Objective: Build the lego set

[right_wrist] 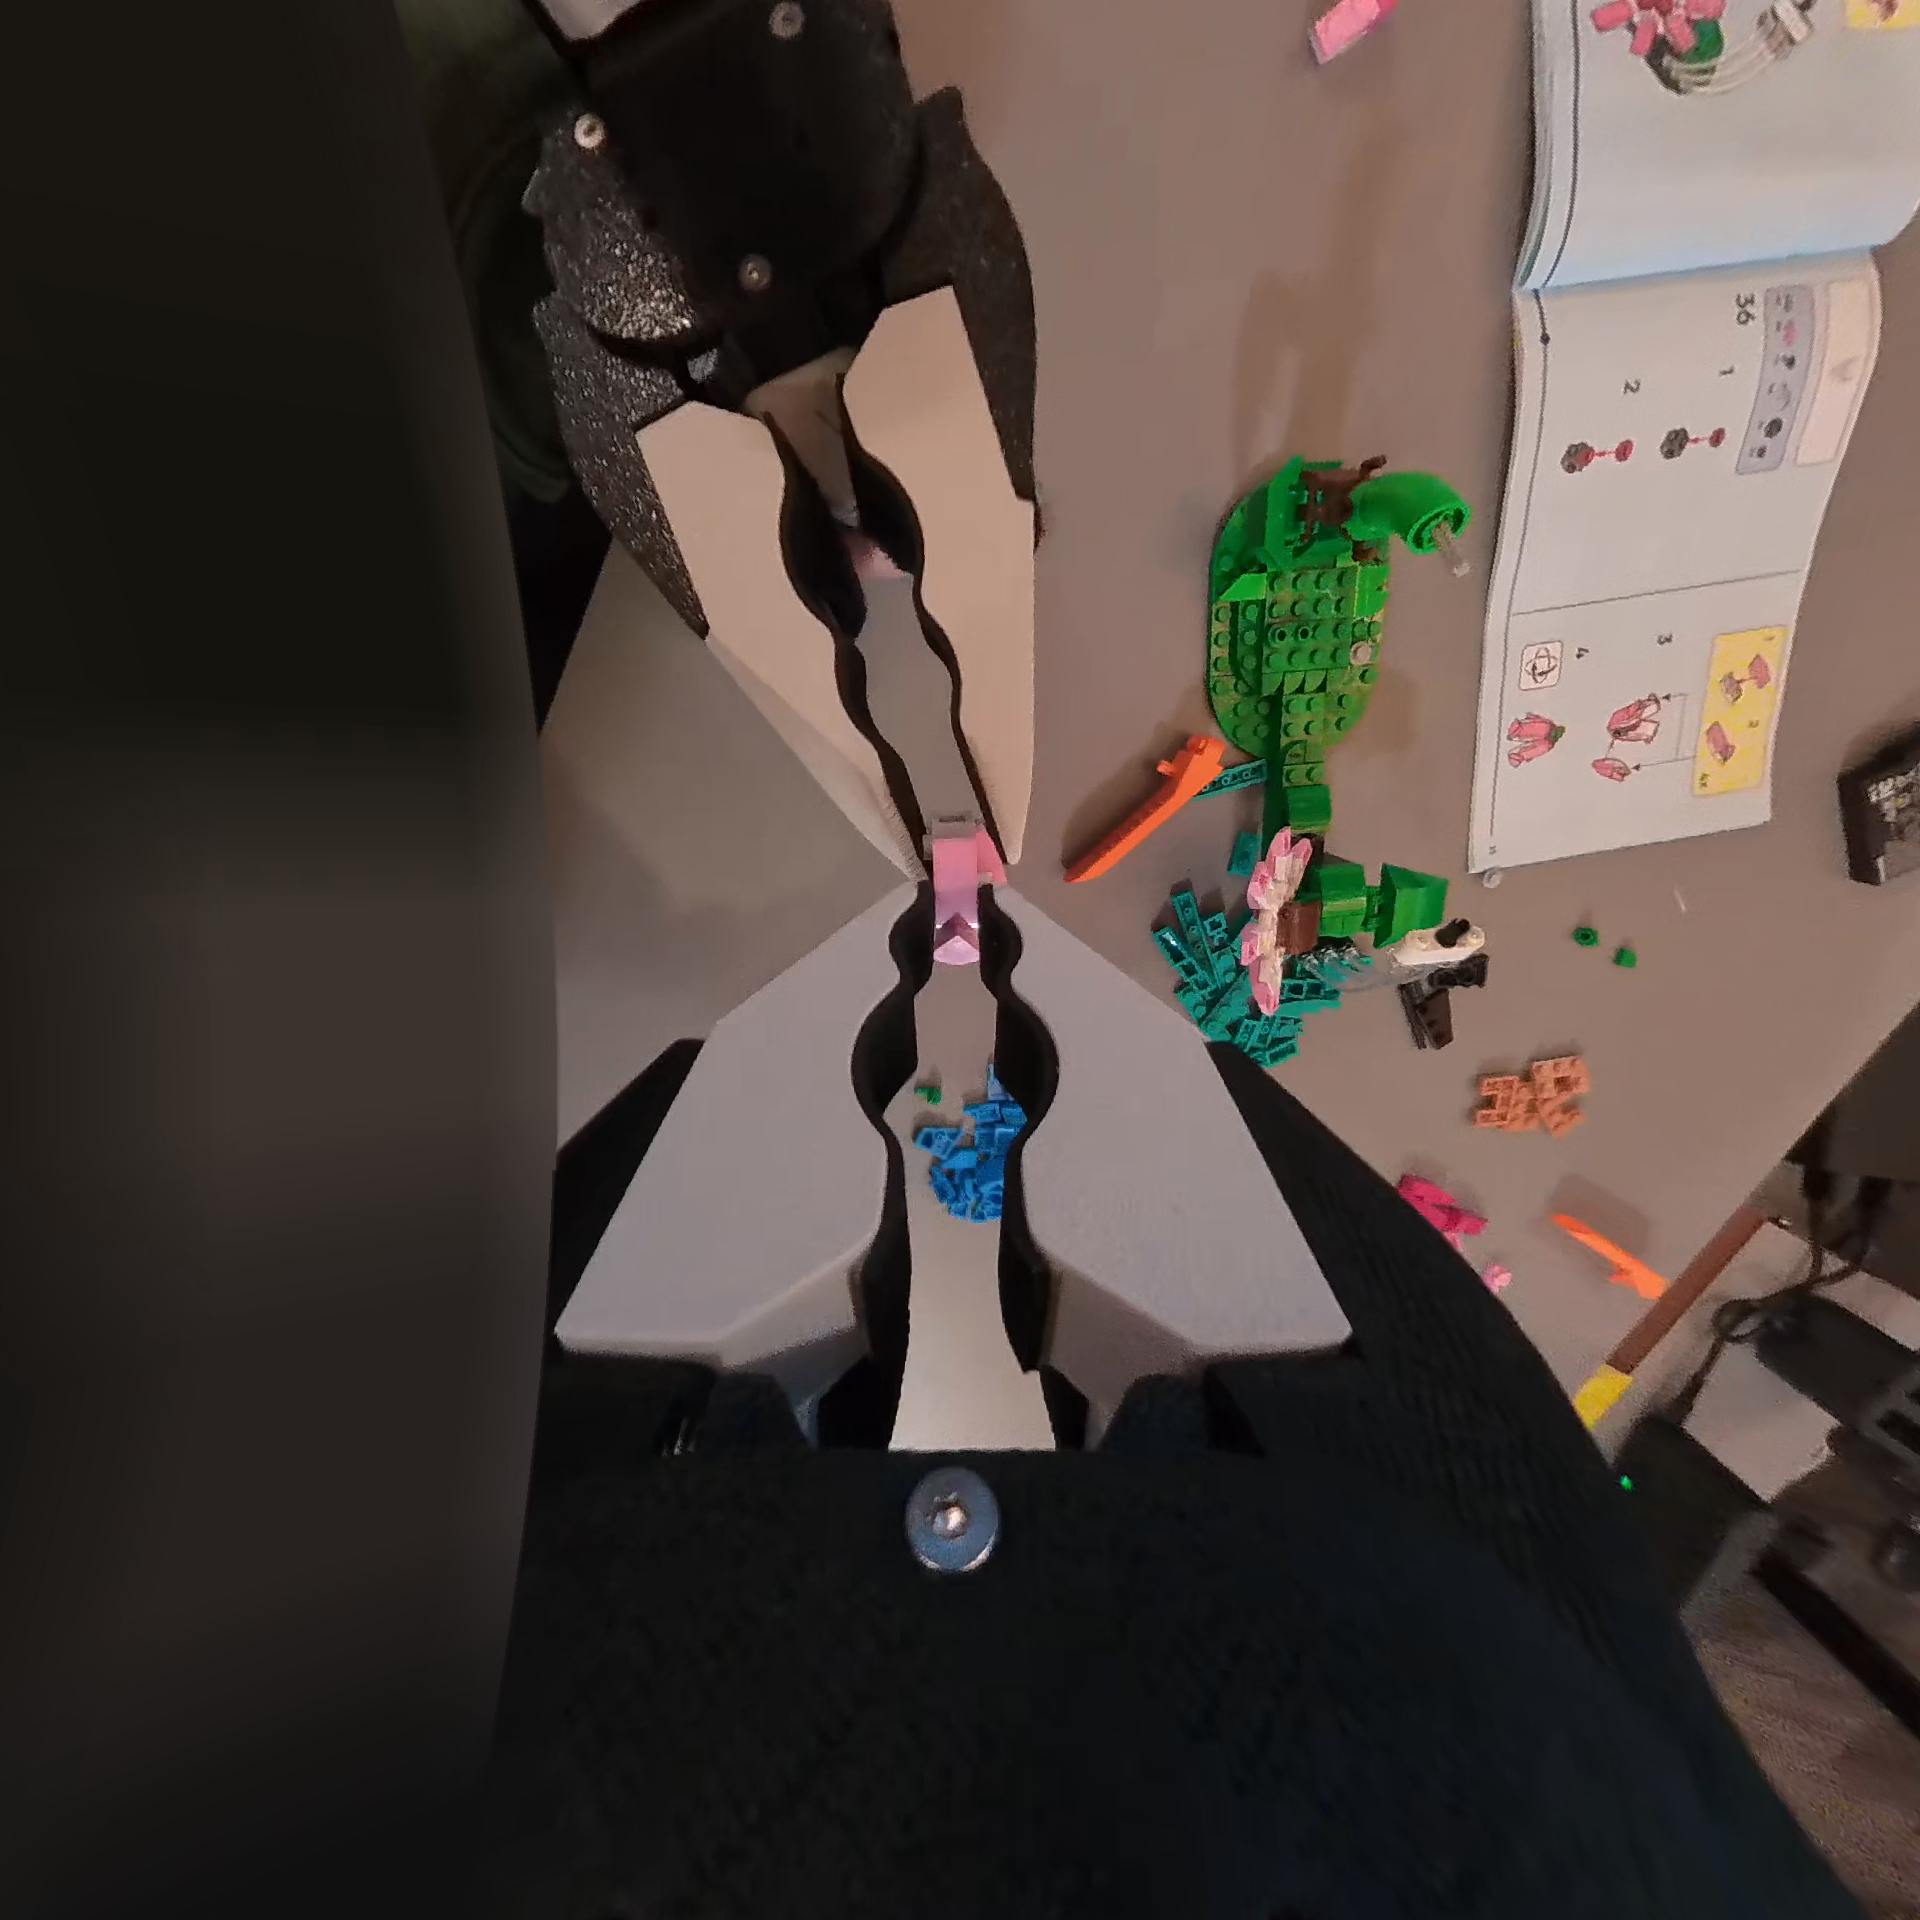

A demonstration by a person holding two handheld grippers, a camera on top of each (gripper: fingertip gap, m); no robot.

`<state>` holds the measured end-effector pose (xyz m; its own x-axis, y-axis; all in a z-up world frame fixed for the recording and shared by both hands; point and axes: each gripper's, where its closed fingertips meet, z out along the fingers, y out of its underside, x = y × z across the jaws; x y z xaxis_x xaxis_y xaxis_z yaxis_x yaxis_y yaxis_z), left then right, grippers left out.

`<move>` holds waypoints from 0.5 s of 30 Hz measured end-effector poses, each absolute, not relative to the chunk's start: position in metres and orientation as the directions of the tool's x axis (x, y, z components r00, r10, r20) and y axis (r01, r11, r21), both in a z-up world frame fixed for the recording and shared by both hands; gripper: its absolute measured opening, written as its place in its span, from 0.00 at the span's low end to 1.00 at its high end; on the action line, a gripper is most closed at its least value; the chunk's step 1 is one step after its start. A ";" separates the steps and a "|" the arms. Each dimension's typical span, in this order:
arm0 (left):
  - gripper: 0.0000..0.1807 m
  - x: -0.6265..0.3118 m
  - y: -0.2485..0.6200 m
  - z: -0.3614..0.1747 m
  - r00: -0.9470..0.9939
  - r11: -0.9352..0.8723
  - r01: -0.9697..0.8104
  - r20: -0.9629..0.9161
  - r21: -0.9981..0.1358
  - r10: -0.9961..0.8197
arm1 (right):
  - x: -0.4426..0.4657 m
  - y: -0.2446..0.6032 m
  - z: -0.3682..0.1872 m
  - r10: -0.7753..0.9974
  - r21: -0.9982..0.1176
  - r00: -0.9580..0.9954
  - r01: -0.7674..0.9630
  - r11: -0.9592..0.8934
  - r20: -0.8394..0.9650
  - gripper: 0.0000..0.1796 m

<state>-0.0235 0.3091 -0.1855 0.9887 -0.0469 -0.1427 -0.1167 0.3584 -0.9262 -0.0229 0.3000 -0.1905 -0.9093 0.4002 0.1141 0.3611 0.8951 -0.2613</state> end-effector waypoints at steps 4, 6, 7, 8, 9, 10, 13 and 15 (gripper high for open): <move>0.05 -0.023 0.308 -0.184 0.988 0.369 -0.117 -0.146 -0.922 -0.052 | -0.022 0.299 -0.189 0.381 -0.263 -0.917 0.341 0.903 0.120 0.03; 0.05 -0.022 0.308 -0.184 0.987 0.373 -0.122 -0.152 -0.920 -0.053 | -0.022 0.299 -0.189 0.367 -0.255 -0.922 0.327 0.910 0.126 0.03; 0.05 -0.022 0.308 -0.184 0.986 0.374 -0.126 -0.156 -0.919 -0.051 | -0.022 0.299 -0.189 0.359 -0.252 -0.924 0.320 0.913 0.129 0.03; 0.05 -0.022 0.308 -0.184 0.986 0.375 -0.127 -0.158 -0.918 -0.052 | -0.021 0.299 -0.188 0.351 -0.249 -0.927 0.312 0.917 0.132 0.04; 0.05 -0.022 0.308 -0.184 0.986 0.376 -0.126 -0.158 -0.918 -0.054 | -0.021 0.300 -0.188 0.344 -0.243 -0.929 0.305 0.921 0.135 0.04; 0.05 -0.022 0.308 -0.184 0.986 0.376 -0.128 -0.158 -0.918 -0.051 | -0.020 0.301 -0.188 0.340 -0.236 -0.930 0.303 0.923 0.137 0.04; 0.05 -0.024 0.308 -0.183 0.988 0.380 -0.112 -0.143 -0.918 -0.052 | -0.019 0.304 -0.189 0.336 -0.218 -0.931 0.302 0.928 0.140 0.03; 0.05 -0.026 0.307 -0.183 0.990 0.383 -0.096 -0.126 -0.919 -0.056 | -0.020 0.304 -0.189 0.346 -0.226 -0.927 0.310 0.924 0.143 0.03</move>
